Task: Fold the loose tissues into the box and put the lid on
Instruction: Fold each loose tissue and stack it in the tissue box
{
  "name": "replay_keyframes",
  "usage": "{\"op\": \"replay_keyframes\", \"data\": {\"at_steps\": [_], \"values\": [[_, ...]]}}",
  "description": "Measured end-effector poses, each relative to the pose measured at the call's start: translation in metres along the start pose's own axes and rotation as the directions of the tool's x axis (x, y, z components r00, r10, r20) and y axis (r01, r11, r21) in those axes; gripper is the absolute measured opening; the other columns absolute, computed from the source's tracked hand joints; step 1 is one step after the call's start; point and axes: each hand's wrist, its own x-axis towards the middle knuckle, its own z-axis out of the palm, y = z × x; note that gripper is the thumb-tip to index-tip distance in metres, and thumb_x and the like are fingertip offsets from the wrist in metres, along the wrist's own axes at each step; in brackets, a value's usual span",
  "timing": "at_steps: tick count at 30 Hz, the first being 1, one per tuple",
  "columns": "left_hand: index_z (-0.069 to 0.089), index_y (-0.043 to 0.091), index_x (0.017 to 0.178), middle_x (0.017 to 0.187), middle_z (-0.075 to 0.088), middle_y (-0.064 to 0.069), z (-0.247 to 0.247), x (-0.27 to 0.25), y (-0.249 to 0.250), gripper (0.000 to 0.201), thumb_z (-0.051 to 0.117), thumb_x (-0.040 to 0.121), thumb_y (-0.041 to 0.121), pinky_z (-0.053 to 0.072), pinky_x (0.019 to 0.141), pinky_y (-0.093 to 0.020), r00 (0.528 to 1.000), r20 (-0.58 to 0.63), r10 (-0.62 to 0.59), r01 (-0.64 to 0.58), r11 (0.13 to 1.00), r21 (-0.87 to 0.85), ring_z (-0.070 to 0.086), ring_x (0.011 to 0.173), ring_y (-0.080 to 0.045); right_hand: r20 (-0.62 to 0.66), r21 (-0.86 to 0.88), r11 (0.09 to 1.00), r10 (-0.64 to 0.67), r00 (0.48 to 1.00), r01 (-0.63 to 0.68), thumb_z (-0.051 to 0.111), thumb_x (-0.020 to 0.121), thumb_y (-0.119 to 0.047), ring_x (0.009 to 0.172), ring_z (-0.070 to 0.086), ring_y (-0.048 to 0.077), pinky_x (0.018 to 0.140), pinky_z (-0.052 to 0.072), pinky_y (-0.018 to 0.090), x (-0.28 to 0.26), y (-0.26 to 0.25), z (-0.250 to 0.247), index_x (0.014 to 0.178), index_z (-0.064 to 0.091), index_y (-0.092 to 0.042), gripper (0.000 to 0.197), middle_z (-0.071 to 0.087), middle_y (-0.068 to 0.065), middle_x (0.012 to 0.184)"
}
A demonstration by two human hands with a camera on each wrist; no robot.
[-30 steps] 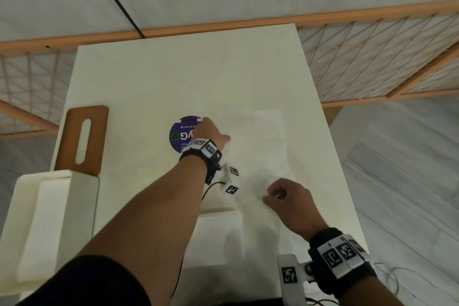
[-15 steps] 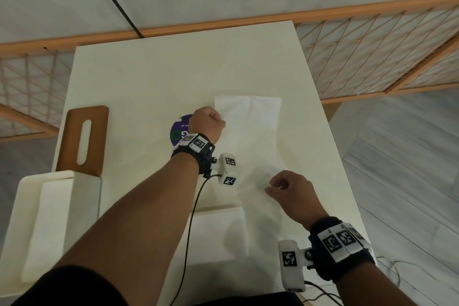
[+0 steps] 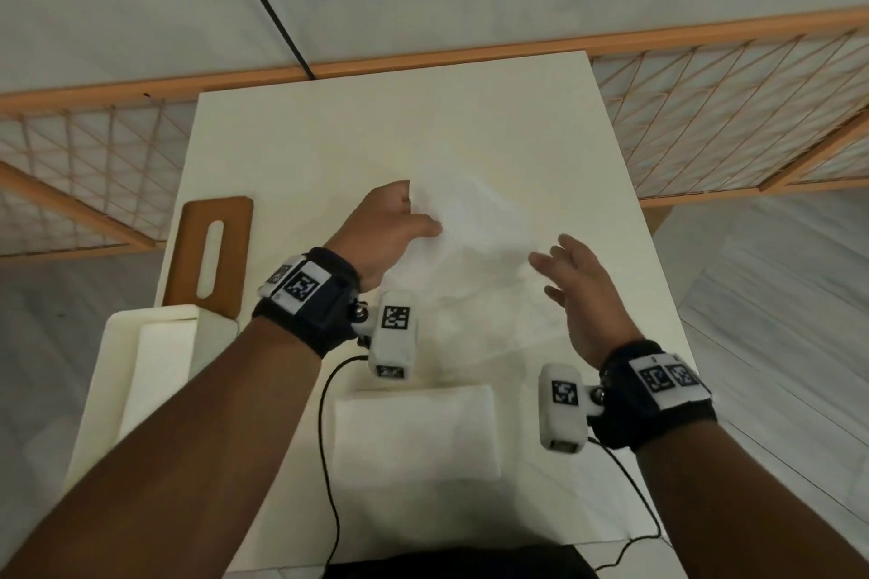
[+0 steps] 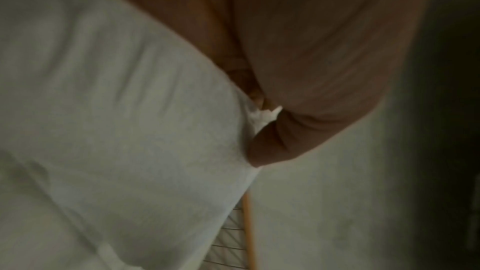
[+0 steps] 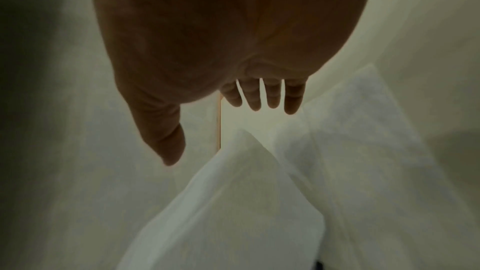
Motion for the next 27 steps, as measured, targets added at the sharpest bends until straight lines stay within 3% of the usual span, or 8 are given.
{"op": "replay_keyframes", "data": {"at_steps": [4, 7, 9, 11, 14, 19, 25, 27], "values": [[0.066, 0.001, 0.098, 0.089, 0.069, -0.012, -0.031, -0.050, 0.001, 0.020, 0.054, 0.088, -0.012, 0.056, 0.077, -0.035, 1.000, -0.004, 0.008, -0.009, 0.989, -0.147, 0.068, 0.079, -0.024, 0.314, 0.264, 0.953, 0.061, 0.947, -0.148, 0.079, 0.071, -0.031, 0.095, 0.068, 0.013, 0.110, 0.043, 0.048, -0.011, -0.013, 0.031, 0.108, 0.065, -0.014, 0.043, 0.073, -0.003, 0.102], [0.070, 0.008, 0.091, 0.087, 0.074, -0.006, -0.057, -0.076, -0.011, 0.023, 0.056, 0.088, -0.011, 0.056, 0.082, -0.036, 0.995, -0.102, -0.010, -0.009, 0.983, -0.185, 0.071, 0.082, -0.022, 0.414, 0.276, 0.956, -0.019, 0.910, -0.105, 0.076, 0.077, -0.009, 0.099, 0.070, 0.029, 0.089, 0.058, 0.044, -0.028, -0.018, 0.056, 0.105, 0.070, -0.008, 0.029, 0.073, 0.013, 0.107], [0.071, 0.006, 0.105, 0.103, 0.075, -0.012, -0.071, -0.089, -0.025, 0.024, 0.056, 0.091, -0.008, 0.056, 0.092, -0.043, 0.992, -0.126, -0.028, -0.001, 0.974, -0.227, 0.071, 0.096, -0.028, 0.381, 0.247, 0.969, -0.076, 0.922, -0.022, 0.068, 0.080, 0.002, 0.097, 0.071, 0.032, 0.086, 0.060, 0.043, -0.040, -0.024, 0.069, 0.098, 0.073, -0.004, 0.020, 0.074, 0.018, 0.106], [0.064, 0.002, 0.122, 0.118, 0.071, -0.015, -0.084, -0.103, -0.040, 0.029, 0.054, 0.095, -0.003, 0.055, 0.094, -0.045, 0.995, -0.092, -0.031, 0.007, 0.967, -0.253, 0.068, 0.109, -0.032, 0.366, 0.160, 0.986, -0.104, 0.925, 0.048, 0.065, 0.084, 0.006, 0.097, 0.071, 0.035, 0.090, 0.058, 0.048, -0.050, -0.029, 0.075, 0.103, 0.071, 0.004, 0.020, 0.073, 0.023, 0.108], [0.063, 0.007, 0.127, 0.121, 0.071, -0.010, -0.094, -0.122, -0.057, 0.032, 0.058, 0.096, 0.004, 0.058, 0.085, -0.042, 0.999, -0.036, -0.019, 0.012, 0.985, -0.170, 0.068, 0.111, -0.029, 0.378, 0.039, 0.992, -0.126, 0.917, 0.120, 0.065, 0.089, 0.004, 0.099, 0.071, 0.038, 0.089, 0.057, 0.051, -0.062, -0.031, 0.078, 0.109, 0.068, 0.008, 0.020, 0.072, 0.024, 0.110], [0.068, 0.010, 0.122, 0.117, 0.073, -0.006, -0.101, -0.144, -0.078, 0.029, 0.061, 0.095, 0.003, 0.053, 0.097, -0.052, 0.999, -0.042, 0.013, -0.017, 0.996, -0.092, 0.069, 0.110, -0.024, 0.380, -0.060, 0.983, -0.139, 0.914, 0.174, 0.061, 0.089, 0.010, 0.102, 0.070, 0.039, 0.091, 0.056, 0.051, -0.079, -0.024, 0.079, 0.104, 0.073, 0.002, 0.020, 0.074, 0.020, 0.108], [0.079, 0.017, 0.101, 0.110, 0.074, -0.011, -0.110, -0.160, -0.086, 0.024, 0.074, 0.079, 0.023, 0.053, 0.096, -0.049, 0.979, -0.031, 0.200, -0.202, 0.976, -0.077, 0.067, 0.110, -0.031, 0.421, 0.074, 0.977, -0.213, 0.882, 0.201, 0.052, 0.087, 0.019, 0.096, 0.072, 0.032, 0.081, 0.058, 0.037, -0.096, -0.024, 0.078, 0.090, 0.080, -0.003, 0.035, 0.075, 0.020, 0.105], [0.081, 0.016, 0.087, 0.104, 0.075, -0.007, -0.114, -0.161, -0.088, 0.018, 0.067, 0.077, 0.014, 0.051, 0.092, -0.042, 0.977, -0.098, 0.188, -0.201, 0.968, -0.148, 0.068, 0.105, -0.025, 0.463, 0.118, 0.979, -0.205, 0.863, 0.169, 0.046, 0.086, 0.021, 0.098, 0.072, 0.031, 0.083, 0.058, 0.036, -0.100, -0.025, 0.076, 0.088, 0.080, -0.002, 0.042, 0.075, 0.019, 0.106]]}}
